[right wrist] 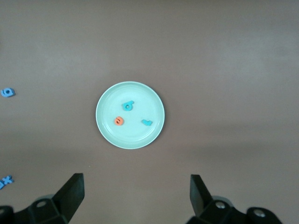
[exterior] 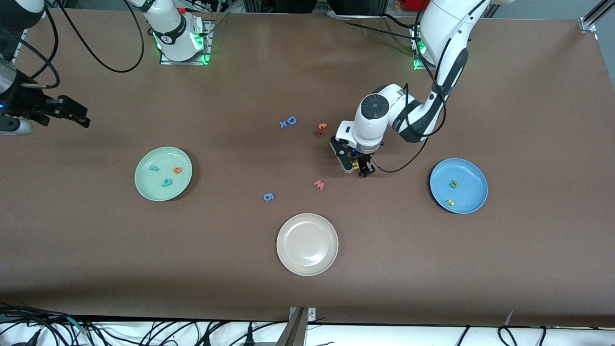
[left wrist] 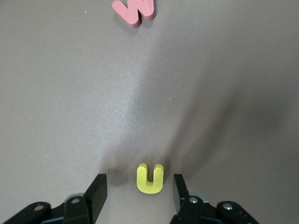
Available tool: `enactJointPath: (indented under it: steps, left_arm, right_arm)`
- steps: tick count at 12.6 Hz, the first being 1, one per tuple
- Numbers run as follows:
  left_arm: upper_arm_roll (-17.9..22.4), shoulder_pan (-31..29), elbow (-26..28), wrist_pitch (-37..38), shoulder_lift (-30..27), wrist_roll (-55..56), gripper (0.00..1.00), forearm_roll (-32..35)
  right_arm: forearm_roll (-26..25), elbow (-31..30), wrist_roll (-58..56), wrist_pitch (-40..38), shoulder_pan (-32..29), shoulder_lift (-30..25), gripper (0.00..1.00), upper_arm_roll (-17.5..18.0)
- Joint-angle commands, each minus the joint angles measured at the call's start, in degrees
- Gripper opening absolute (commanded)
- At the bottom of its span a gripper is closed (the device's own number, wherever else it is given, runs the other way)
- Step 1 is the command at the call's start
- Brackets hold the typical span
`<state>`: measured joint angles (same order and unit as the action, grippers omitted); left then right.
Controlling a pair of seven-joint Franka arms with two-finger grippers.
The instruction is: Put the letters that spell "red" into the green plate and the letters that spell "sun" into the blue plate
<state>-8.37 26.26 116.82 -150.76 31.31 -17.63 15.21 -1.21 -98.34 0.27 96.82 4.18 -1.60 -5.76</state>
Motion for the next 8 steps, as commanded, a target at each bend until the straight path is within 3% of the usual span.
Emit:
enactJointPath:
  steps: [1, 3, 6, 8]
  left_arm:
    - [0.1, 0.3, 0.4, 0.4, 0.0, 1.1, 0.65, 0.6]
    - [0.2, 0.3, 0.4, 0.4, 0.2, 1.1, 0.62, 0.6]
    - [0.2, 0.3, 0.3, 0.2, 0.7, 1.3, 0.57, 0.6]
    - [0.2, 0.3, 0.3, 0.1, 0.8, 1.3, 0.44, 0.6]
  right_arm:
    - [-0.2, 2.4, 0.0, -3.8, -1.2, 0.1, 1.0, 1.6]
    - [-0.2, 2.5, -0.4, -3.4, -1.6, 0.0, 1.0, 2.1]
    - [-0.1, 2.4, -0.4, -3.3, -5.8, -0.1, 1.0, 6.6]
    - [0.1, 3.2, -0.2, -3.9, -5.4, 0.3, 1.0, 6.5]
